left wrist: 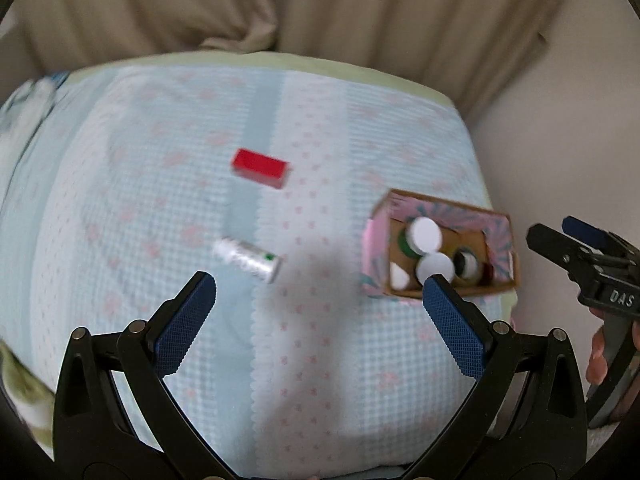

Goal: Organize rigid objects
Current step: 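Move the left tool to the white pill bottle while the right tool reaches the red box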

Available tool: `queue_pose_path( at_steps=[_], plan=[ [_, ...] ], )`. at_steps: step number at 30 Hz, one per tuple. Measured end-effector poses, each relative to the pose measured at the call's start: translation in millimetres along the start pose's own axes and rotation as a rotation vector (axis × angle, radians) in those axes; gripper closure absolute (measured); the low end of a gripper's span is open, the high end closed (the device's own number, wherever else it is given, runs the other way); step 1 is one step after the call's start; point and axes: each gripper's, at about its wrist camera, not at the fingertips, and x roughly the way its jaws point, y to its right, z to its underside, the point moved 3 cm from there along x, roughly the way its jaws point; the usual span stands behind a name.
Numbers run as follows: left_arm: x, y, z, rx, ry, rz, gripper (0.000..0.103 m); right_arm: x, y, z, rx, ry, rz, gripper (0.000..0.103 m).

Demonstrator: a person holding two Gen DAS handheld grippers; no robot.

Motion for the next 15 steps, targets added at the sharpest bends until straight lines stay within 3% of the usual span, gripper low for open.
queue_pose_path(
  at_steps=[6,15],
  plan=[
    [25,-36,9,-0.176,-0.024,-0.059,0.0,31,-30,-27,-0.162,-0.029,-0.046,0.0],
    [104,-80,35,-0.525,-0.096,-0.054,0.0,118,-73,-70,-0.414,-0.111,-0.126,0.0]
  ],
)
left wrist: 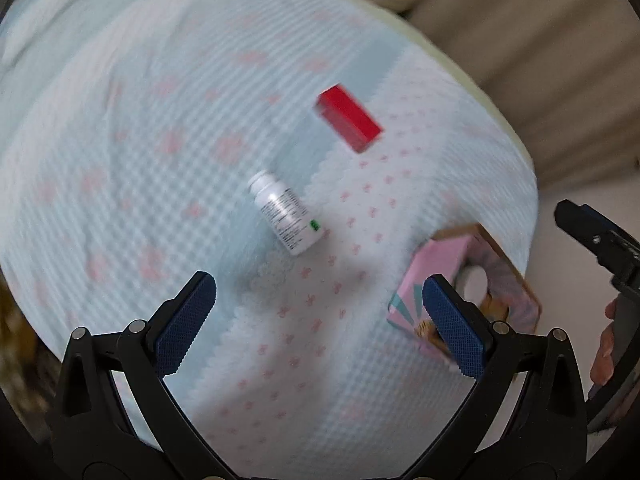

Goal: Organize rigid objects
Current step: 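Move the left tool to the white pill bottle while the right tool reaches the red box, then close the left tool on the pill bottle while the right tool grips the red box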

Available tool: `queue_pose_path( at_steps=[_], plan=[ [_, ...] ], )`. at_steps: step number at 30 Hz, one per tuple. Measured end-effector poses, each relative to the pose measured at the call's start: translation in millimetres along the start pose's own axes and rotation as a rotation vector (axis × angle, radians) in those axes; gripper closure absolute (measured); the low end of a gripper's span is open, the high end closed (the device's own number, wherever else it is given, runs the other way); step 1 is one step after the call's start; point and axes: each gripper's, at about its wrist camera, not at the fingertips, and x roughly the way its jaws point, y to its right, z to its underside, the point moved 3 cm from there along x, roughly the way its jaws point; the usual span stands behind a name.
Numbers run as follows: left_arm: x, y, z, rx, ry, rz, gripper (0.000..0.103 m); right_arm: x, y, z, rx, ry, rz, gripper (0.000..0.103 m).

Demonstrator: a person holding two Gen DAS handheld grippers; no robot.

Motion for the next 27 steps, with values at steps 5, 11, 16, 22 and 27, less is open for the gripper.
queue_pose_path(
  at_steps=[5,11,16,22,27],
  plan=[
    [55,-21,-7,-0.215,-0.026,-0.028,0.0,60,-11,-34,-0.13,-0.062,-0.031,0.0],
    [117,-28,-24,-0.36,-0.059,-0.062,0.003,135,-26,-69,-0.298,-0.138,-0.063,0.0],
    [163,-39,-36,-0.449,-0.102,-0.084,0.007,199,-37,-95,-0.399,-0.203,-0.106,0.0],
    [191,-43,-44,-0.49,-0.122,-0.09,0.023,268,-61,-105,-0.565,-0.299,-0.101,0.008],
    [206,-43,-47,-0.485,-0.143,-0.095,0.032,303,-76,-106,-0.617,-0.36,-0.106,0.02]
  ],
)
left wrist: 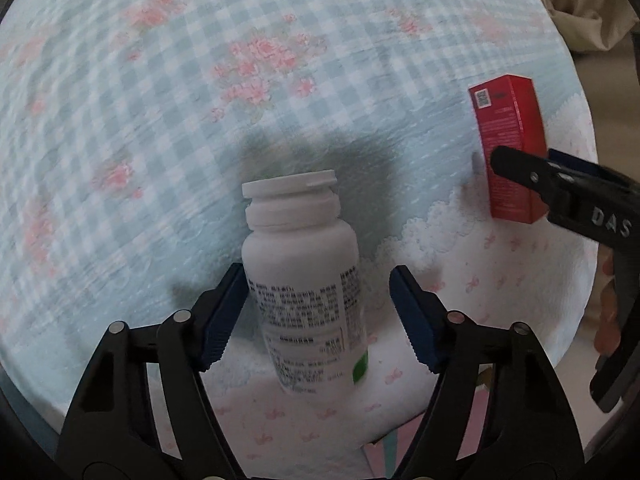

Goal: Organize rigid objects
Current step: 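Close the left tool on the pill bottle while the right tool grips the red box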

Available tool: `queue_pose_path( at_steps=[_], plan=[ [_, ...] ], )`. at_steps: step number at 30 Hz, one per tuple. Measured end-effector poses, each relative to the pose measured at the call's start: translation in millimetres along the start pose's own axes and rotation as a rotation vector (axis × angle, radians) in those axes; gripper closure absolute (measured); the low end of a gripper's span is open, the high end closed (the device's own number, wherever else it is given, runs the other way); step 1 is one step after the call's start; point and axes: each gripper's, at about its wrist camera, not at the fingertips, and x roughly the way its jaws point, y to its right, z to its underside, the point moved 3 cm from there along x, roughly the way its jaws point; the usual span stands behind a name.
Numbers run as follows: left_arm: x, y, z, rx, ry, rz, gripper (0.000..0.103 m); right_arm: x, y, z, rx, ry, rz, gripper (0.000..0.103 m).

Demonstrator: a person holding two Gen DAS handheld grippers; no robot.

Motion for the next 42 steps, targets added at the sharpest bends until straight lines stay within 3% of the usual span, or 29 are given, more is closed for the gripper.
queue_pose_path(
  at_steps=[4,5,7,10,17,26,34,42],
  plan=[
    [5,1,-7,0.03,0.011,0.01,0.034,16,-6,-6,-0.039,-0.056,0.019,0.047],
    [5,1,-7,0.031,0.009,0.011,0.039,19,-6,-7,-0.047,-0.064,0.02,0.053],
    [5,0,-10,0.03,0.012,-0.001,0.051,22,-8,-8,-0.06,-0.077,0.039,0.058],
    [1,-11,-12,0.014,0.022,0.039,0.054,22,-7,-8,-0.048,-0.077,0.062,0.064],
    [-6,-22,-9,0.038,0.036,0.068,0.054,24,-17,-12,-0.041,-0.082,0.118,0.064],
    [-37,-52,-4,0.06,0.078,0.112,0.055,9,-42,-11,0.047,-0.065,0.099,0.065],
    [-76,-60,-1,0.122,0.13,0.154,0.056,-29,-66,-3,0.153,-0.003,0.128,0.065],
    [-117,-57,10,0.211,0.154,0.202,0.056,-76,-87,27,0.262,0.067,0.114,0.065]
  ],
)
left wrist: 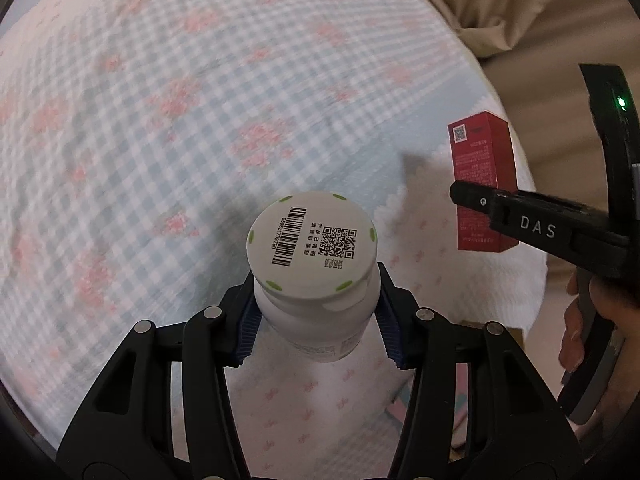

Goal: Organize rigid objects
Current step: 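Close the left tool on the pill bottle while the right tool grips the red box, then carry the pill bottle with the left tool to the box while the right tool carries the red box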

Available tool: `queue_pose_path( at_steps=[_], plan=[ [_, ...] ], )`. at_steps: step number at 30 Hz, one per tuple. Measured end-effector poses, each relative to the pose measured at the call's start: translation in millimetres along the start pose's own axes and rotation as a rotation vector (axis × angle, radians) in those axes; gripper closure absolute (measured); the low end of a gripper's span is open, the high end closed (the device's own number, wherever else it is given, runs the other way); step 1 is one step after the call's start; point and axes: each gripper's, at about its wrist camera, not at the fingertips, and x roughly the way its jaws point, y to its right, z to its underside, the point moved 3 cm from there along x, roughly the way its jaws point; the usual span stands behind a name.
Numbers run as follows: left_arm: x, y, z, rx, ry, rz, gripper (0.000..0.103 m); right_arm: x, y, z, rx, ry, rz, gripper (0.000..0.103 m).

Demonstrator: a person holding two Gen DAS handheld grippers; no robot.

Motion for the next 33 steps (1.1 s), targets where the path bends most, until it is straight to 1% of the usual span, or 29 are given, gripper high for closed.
queue_pose_path(
  at_steps=[1,2,4,6,9,12,14,19,22,25,28,31,33],
  plan=[
    [-5,2,1,0.01,0.002,0.006,0.056,-10,0,4,0.022,0.009,-0.004,0.065],
    [-14,5,2,0.026,0.006,0.014,0.056,-18,16,9,0.039,0.017,-0.011,0.065],
    [-30,17,4,0.059,0.007,0.029,0.056,-36,24,17,0.084,0.038,-0.025,0.065],
    [-37,32,2,0.082,0.011,0.043,0.056,-52,30,24,0.137,0.06,-0.041,0.065],
    [-67,54,4,0.145,0.027,0.067,0.056,-89,39,41,0.204,0.099,-0.061,0.065],
    [-102,82,7,0.226,0.048,0.099,0.056,-130,53,67,0.273,0.143,-0.071,0.065],
    [-119,99,12,0.272,0.058,0.119,0.056,-156,61,86,0.311,0.172,-0.067,0.065],
    [-148,152,32,0.399,0.045,0.171,0.056,-216,84,145,0.396,0.236,-0.045,0.065],
    [-154,184,50,0.461,0.027,0.209,0.056,-243,100,188,0.467,0.257,-0.026,0.065],
    [-151,215,70,0.52,0.0,0.235,0.056,-256,115,232,0.542,0.26,0.001,0.065],
    [-142,246,97,0.597,-0.034,0.247,0.056,-258,130,275,0.627,0.246,0.014,0.065],
    [-129,263,119,0.648,-0.065,0.245,0.056,-250,143,317,0.709,0.224,0.016,0.065],
    [-117,272,133,0.669,-0.095,0.241,0.056,-241,152,338,0.746,0.206,0.013,0.065]
  ],
)
